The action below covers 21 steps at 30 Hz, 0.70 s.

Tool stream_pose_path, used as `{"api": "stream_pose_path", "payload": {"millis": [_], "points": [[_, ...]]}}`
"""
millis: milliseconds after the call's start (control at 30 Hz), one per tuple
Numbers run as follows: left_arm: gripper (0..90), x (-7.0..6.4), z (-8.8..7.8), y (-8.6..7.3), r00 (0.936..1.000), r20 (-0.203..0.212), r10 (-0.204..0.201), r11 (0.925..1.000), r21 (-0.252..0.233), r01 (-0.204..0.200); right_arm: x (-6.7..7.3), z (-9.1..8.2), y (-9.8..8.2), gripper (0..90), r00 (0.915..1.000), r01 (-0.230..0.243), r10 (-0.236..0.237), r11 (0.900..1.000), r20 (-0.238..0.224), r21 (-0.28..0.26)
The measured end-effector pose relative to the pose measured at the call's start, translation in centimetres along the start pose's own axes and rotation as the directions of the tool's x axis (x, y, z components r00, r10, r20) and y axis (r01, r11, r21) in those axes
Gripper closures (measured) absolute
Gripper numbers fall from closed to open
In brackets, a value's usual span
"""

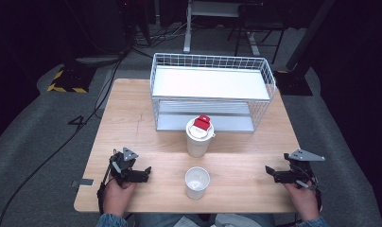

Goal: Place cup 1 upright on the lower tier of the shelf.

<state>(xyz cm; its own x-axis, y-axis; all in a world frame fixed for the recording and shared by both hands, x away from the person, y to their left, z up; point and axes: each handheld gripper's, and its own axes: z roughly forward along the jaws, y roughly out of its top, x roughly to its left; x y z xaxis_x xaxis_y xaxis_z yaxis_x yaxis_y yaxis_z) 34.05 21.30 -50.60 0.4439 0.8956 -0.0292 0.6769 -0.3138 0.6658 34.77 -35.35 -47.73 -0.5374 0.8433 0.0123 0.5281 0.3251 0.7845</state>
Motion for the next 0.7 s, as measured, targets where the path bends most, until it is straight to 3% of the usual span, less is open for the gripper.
{"api": "stream_pose_path", "payload": {"millis": [467,700], "points": [[0.2,0.0,0.0,0.0,1.0,0.0,0.0,1.0,0.001,0.0,2.9,-1.6,1.4,0.7,0.996,0.068,-0.072,0.996,-0.054,-0.065],[0.2,0.0,0.0,0.0,1.0,0.0,0.0,1.0,0.0,0.0,5.9,-1.4,2.3,0.7,0.9831,0.127,-0.137,0.988,-0.122,-0.086]]}}
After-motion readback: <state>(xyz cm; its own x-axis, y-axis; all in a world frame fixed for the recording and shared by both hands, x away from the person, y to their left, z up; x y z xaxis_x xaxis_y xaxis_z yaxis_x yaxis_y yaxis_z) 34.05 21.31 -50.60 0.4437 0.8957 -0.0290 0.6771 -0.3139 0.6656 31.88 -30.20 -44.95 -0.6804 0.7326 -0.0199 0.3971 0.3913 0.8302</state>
